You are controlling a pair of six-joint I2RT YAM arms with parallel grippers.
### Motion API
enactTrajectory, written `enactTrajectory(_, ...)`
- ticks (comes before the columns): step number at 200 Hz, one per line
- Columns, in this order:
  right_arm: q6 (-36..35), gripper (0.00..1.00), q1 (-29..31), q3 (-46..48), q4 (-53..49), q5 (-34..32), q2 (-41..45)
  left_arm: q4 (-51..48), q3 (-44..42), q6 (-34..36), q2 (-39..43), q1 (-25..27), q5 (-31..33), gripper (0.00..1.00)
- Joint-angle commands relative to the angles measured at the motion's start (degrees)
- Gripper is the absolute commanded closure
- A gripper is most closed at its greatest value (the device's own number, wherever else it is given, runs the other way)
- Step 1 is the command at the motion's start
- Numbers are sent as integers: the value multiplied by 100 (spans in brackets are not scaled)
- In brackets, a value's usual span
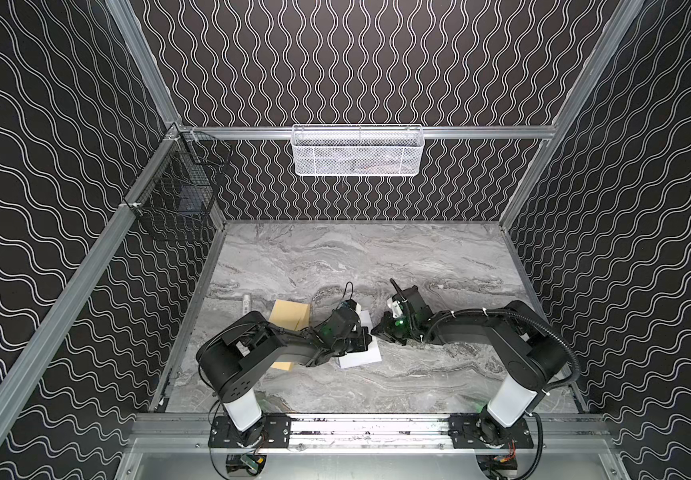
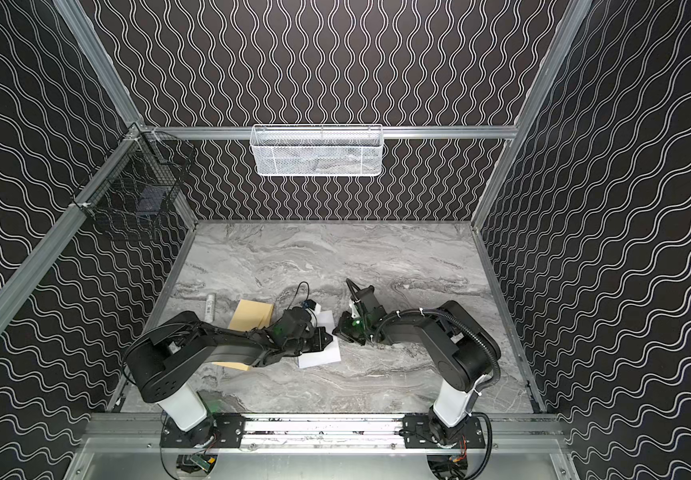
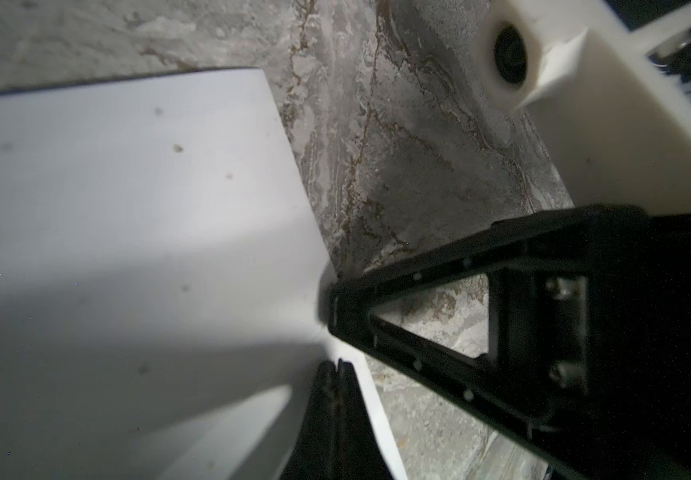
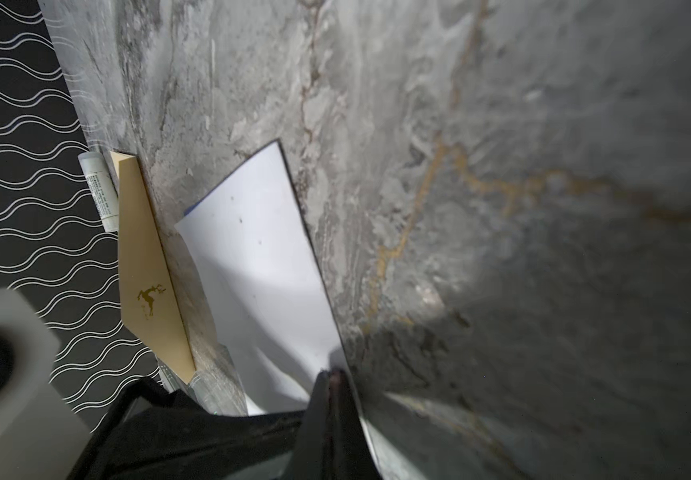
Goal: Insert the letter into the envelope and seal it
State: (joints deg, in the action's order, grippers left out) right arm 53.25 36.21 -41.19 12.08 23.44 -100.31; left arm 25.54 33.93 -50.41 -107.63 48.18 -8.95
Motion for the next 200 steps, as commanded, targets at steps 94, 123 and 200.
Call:
enactTrajectory(94,-262,100,-8,-28,-585,-358,-42,-1879,780,-37,1157,-359,169,80)
enactTrajectory(123,-307,100,-8,-71,-627,-358,-6,-1683,1111,113,658,-632,-110,89)
enactTrajectory(200,-316,100,-8,-51,-584,-288,-45,-1570,1465,384,-122,-512,-462,100)
